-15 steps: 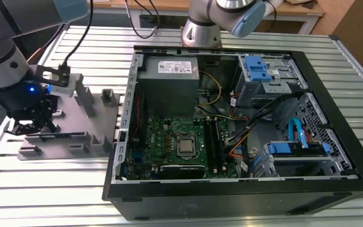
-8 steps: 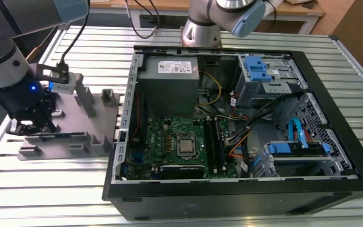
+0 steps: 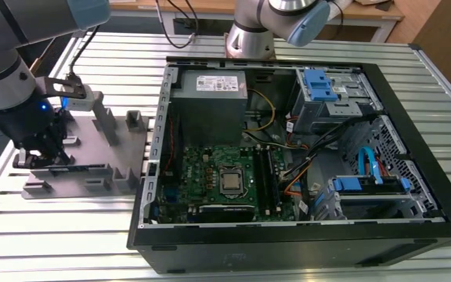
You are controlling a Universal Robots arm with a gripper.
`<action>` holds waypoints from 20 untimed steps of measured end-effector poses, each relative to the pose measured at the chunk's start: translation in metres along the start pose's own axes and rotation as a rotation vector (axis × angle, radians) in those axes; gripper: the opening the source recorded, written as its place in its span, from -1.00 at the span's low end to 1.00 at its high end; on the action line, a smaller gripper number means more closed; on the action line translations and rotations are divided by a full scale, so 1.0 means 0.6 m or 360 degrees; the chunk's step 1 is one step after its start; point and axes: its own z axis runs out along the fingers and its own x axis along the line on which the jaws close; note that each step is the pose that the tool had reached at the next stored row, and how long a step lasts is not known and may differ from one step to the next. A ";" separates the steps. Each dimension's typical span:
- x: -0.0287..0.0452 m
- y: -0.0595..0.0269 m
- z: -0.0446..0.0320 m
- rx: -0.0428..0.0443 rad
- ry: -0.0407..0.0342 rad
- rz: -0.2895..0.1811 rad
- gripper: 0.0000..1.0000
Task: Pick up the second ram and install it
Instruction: 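Pick up the second ram and move it above second insertion slot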
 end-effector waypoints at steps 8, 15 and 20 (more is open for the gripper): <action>0.000 0.000 0.001 -0.0001 0.0001 -0.0102 -0.79; 0.000 0.000 0.001 -0.0002 -0.0003 -0.0102 -0.79; 0.000 0.000 0.001 -0.0002 -0.0006 -0.0102 -0.54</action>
